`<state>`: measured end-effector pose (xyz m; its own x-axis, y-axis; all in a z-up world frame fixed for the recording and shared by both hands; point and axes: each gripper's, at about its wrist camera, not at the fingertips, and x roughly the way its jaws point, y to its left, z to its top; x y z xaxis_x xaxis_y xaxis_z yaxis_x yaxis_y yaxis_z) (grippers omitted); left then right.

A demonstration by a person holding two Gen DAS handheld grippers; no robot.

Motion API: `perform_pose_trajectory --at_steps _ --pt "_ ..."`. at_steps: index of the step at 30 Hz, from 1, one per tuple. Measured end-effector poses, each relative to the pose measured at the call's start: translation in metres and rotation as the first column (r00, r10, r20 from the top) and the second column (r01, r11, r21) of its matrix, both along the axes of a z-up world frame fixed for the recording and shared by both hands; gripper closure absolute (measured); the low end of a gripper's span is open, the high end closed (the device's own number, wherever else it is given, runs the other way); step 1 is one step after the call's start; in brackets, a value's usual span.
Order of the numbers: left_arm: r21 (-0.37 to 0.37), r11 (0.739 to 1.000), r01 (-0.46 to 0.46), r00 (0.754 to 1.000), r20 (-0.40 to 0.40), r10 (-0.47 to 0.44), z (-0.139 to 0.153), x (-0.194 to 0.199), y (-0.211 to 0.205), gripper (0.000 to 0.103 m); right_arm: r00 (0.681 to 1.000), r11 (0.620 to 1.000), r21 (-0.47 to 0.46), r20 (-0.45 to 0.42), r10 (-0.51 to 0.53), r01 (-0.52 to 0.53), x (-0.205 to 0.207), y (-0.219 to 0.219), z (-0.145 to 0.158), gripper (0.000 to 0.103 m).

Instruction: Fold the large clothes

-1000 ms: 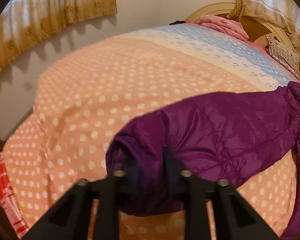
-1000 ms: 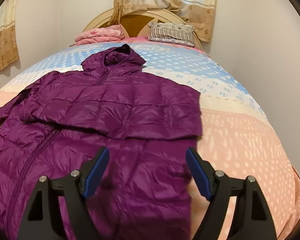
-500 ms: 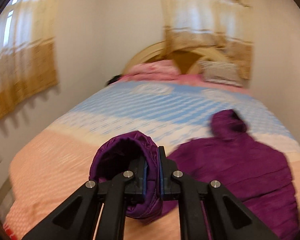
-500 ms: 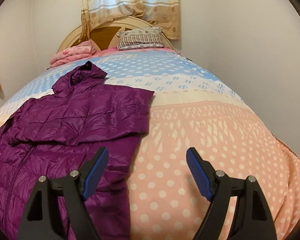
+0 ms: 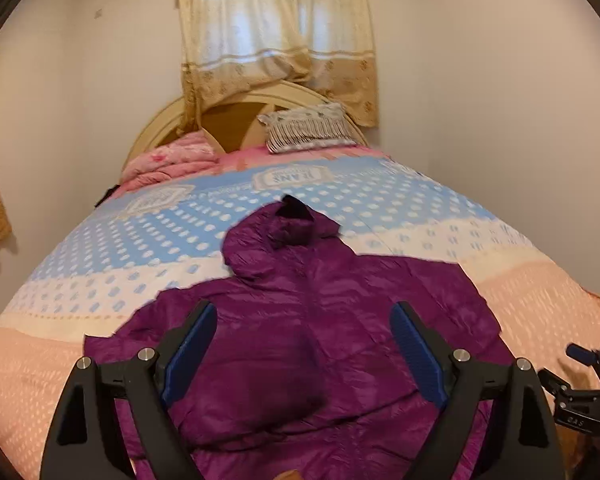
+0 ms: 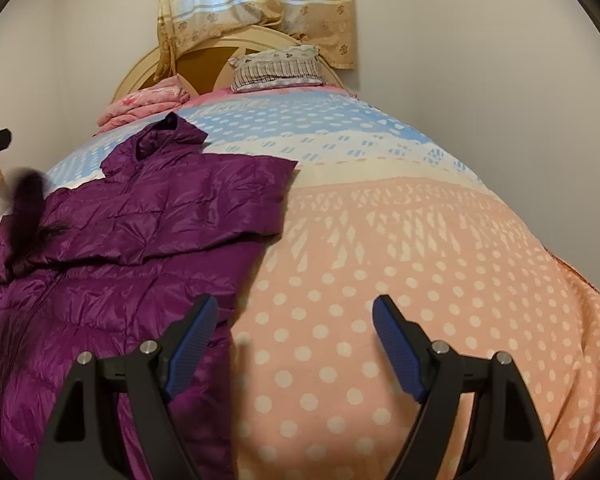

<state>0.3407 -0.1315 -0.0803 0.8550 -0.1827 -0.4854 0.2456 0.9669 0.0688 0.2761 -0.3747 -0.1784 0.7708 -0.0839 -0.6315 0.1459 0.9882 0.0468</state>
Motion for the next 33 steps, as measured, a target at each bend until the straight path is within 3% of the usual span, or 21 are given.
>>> perform_pose_trajectory --at_steps 4,7,9,13,18,22,26,28,29,30,33 --pt "0.024 1.0 -0.016 0.999 0.036 0.015 0.002 -0.006 0.015 0.015 0.998 0.998 0.023 -0.029 0.057 -0.056 0.006 0.011 0.006 0.021" --pt "0.057 0.995 -0.085 0.993 0.089 0.079 0.001 -0.018 0.056 0.014 0.994 0.994 0.009 -0.025 0.108 -0.108 0.01 0.029 0.015 0.021" --pt "0.074 0.988 -0.134 0.989 0.079 0.128 -0.009 -0.015 0.081 0.014 0.988 0.988 0.021 -0.032 0.154 -0.154 0.019 0.045 0.021 0.021" --pt "0.081 0.964 -0.254 0.966 -0.021 0.256 -0.041 0.002 0.138 0.014 0.962 0.963 0.051 -0.063 0.267 -0.264 0.049 0.093 0.035 0.021" --pt "0.036 0.936 -0.349 0.927 -0.136 0.35 -0.075 0.012 0.188 0.014 0.922 0.928 0.056 -0.104 0.373 -0.369 0.087 0.152 0.044 0.021" --pt "0.015 0.926 -0.377 0.909 -0.186 0.373 -0.089 0.013 0.209 0.014 0.9 0.911 0.111 -0.146 0.41 -0.397 0.119 0.185 0.04 0.021" --pt "-0.027 0.921 -0.39 0.895 -0.247 0.372 -0.099 0.016 0.229 0.014 0.876 0.9 0.187 -0.219 0.429 -0.394 0.15 0.204 0.017 0.021" --pt "-0.048 0.916 -0.398 0.888 -0.269 0.372 -0.101 0.015 0.235 0.014 0.862 0.891 0.232 -0.246 0.443 -0.391 0.16 0.209 0.003 0.035" --pt "-0.053 0.915 -0.401 0.887 -0.272 0.373 -0.101 0.014 0.238 0.014 0.856 0.884 0.247 -0.247 0.454 -0.398 0.162 0.211 0.001 0.057" --pt "-0.055 0.914 -0.402 0.886 -0.274 0.373 -0.101 0.014 0.24 0.014 0.855 0.88 0.251 -0.237 0.461 -0.404 0.161 0.211 0.0 0.086" --pt "-0.049 0.91 -0.412 0.882 -0.273 0.384 -0.103 0.012 0.248 0.014 0.865 0.887 0.198 -0.21 0.455 -0.418 0.15 0.208 0.01 0.094"
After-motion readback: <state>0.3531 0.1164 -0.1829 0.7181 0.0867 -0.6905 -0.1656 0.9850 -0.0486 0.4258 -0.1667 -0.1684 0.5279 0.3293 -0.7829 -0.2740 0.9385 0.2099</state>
